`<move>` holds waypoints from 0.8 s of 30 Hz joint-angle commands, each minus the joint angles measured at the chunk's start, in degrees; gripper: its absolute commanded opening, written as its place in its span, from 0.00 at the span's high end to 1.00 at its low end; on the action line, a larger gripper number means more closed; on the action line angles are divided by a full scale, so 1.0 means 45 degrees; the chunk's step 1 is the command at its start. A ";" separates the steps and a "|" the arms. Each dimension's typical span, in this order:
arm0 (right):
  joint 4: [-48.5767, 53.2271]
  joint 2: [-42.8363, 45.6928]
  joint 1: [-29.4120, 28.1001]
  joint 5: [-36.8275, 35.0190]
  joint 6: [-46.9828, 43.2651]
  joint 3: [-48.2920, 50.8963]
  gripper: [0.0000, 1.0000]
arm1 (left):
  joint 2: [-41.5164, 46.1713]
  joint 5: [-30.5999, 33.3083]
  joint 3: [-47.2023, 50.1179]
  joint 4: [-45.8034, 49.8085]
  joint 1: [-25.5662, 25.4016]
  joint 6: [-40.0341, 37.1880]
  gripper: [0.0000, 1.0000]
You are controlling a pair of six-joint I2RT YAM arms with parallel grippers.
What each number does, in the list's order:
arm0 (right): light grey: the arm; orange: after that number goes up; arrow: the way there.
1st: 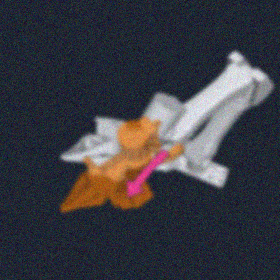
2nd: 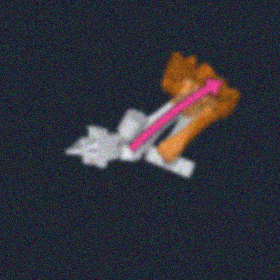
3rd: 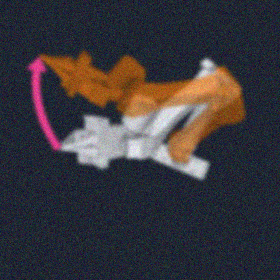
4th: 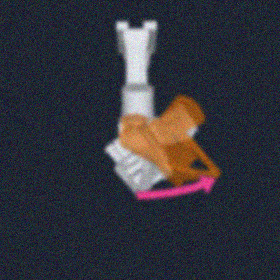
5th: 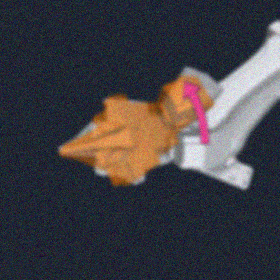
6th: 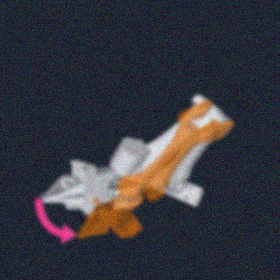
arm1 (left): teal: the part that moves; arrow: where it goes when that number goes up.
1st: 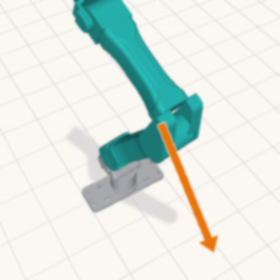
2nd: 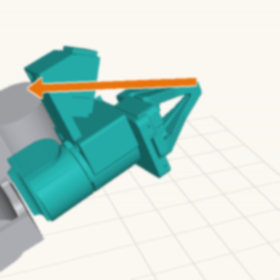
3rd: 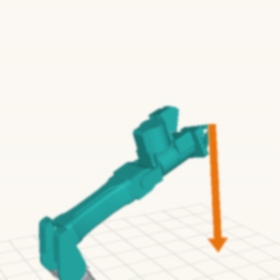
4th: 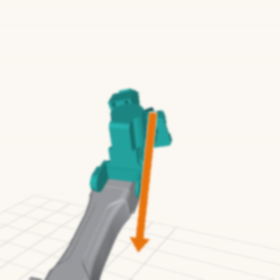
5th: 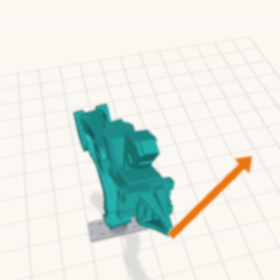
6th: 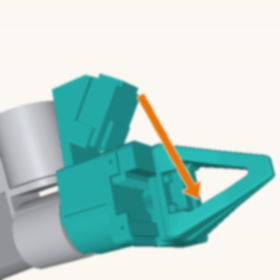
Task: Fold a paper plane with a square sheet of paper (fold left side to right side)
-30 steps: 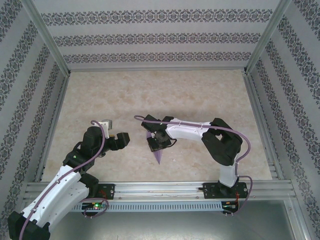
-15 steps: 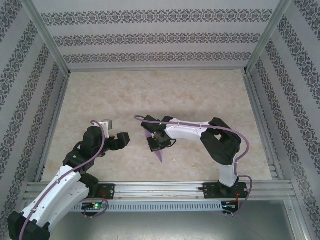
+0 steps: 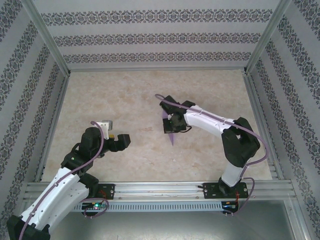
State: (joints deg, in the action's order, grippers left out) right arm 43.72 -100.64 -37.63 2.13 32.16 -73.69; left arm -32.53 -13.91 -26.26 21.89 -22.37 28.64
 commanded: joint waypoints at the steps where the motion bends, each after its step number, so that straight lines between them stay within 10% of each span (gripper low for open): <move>1: 0.0738 -0.0457 0.0602 -0.0506 -0.0632 -0.0843 1.00 | 0.0216 -0.0752 -0.0142 -0.0562 0.0201 -0.0406 0.02; 24: 0.1384 -0.4350 0.1965 -0.0337 -0.0956 -0.3692 0.93 | 0.0063 -0.0873 -0.0121 -0.0448 0.0209 -0.0439 0.00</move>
State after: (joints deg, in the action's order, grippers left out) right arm 48.62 -118.85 -29.34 0.71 28.42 -88.88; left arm -32.21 -16.95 -26.26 21.41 -22.37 28.23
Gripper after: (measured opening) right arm 0.066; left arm 0.997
